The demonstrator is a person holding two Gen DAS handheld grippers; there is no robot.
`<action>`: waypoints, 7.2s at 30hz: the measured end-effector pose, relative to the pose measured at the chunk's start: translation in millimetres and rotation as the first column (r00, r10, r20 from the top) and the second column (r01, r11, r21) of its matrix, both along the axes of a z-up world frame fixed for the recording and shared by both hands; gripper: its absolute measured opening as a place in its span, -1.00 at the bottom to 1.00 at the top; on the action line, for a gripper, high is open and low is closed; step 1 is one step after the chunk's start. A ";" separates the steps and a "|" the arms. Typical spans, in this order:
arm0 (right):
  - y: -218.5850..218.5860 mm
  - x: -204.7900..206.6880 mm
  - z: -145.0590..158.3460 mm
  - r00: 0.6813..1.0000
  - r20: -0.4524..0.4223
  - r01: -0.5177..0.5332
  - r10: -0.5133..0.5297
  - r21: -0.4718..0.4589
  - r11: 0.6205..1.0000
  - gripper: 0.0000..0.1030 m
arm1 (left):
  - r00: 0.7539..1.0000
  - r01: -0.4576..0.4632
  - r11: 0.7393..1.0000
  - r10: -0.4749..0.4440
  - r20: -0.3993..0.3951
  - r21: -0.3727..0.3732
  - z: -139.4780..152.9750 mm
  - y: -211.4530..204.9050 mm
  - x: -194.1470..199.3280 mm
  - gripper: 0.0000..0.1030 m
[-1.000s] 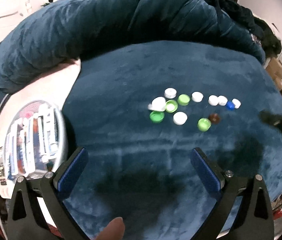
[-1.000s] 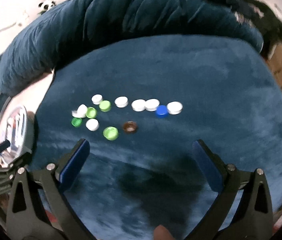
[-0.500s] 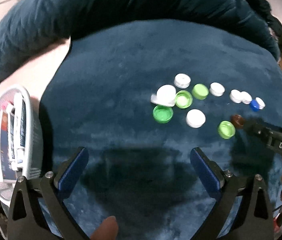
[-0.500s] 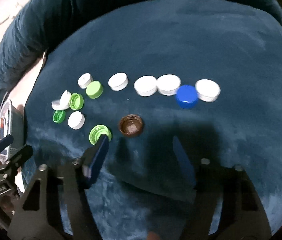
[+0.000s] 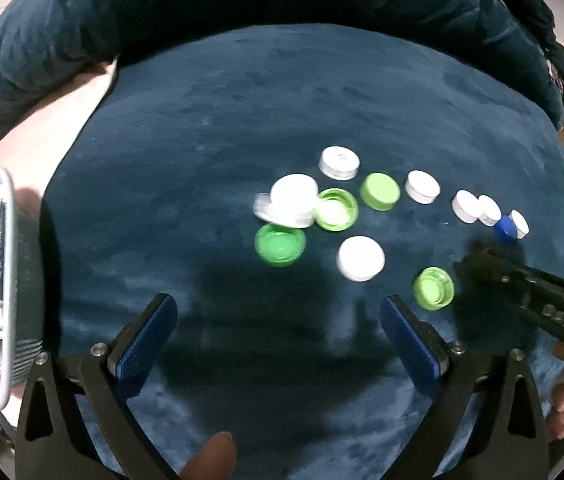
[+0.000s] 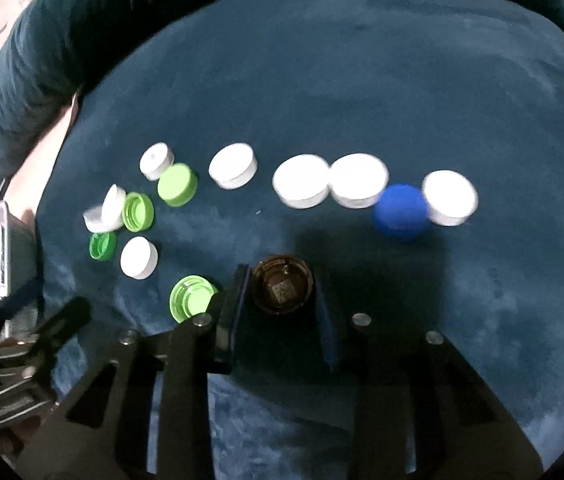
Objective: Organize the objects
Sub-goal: 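Move the right gripper to the brown cap while the left gripper approaches a white cap, then close the right gripper on the brown cap while the left gripper grasps the white cap, then carry both caps over the grey basket and open both grippers to drop them, then move both open grippers back over the row of caps, then grasp a white cap with the right gripper while the left gripper grasps a green cap, then carry both caps over the grey basket and open both grippers to drop them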
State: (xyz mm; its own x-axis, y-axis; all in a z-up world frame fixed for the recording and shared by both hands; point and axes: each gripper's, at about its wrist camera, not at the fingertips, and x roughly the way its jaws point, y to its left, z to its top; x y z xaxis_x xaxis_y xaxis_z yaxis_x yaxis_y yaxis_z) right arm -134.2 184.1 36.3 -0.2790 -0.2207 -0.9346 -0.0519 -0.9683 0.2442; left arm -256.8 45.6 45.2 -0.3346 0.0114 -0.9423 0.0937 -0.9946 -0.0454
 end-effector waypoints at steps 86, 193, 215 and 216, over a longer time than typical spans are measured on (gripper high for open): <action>-341.6 21.3 62.0 0.904 -0.050 -0.417 0.424 -0.322 0.850 0.50 | 0.877 -0.459 0.887 0.461 -0.134 0.050 78.1 -323.2 236.3 0.42; 20.1 -13.7 70.4 0.990 -0.079 0.105 -0.114 -0.101 0.989 -0.40 | 0.987 0.162 0.984 -0.161 -0.014 0.078 49.4 -33.0 90.8 -0.41; -331.6 47.8 89.5 0.845 -0.126 -0.534 0.520 -0.260 0.805 -0.40 | 0.855 -0.507 0.862 0.504 -0.124 0.011 71.4 -350.9 249.1 -0.41; -340.9 47.6 83.7 0.841 -0.110 -0.537 0.529 -0.274 0.798 -0.40 | 0.851 -0.513 0.858 0.511 -0.117 0.019 68.8 -353.8 251.2 -0.41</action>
State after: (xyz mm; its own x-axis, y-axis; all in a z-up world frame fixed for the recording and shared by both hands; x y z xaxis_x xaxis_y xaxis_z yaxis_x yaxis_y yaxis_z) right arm -86.6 -156.8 120.0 -0.0627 -0.5945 -0.8016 0.4626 -0.7290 0.5045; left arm -5.6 -308.2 114.0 -0.3946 -0.2030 -0.8962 0.5847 -0.8078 -0.0745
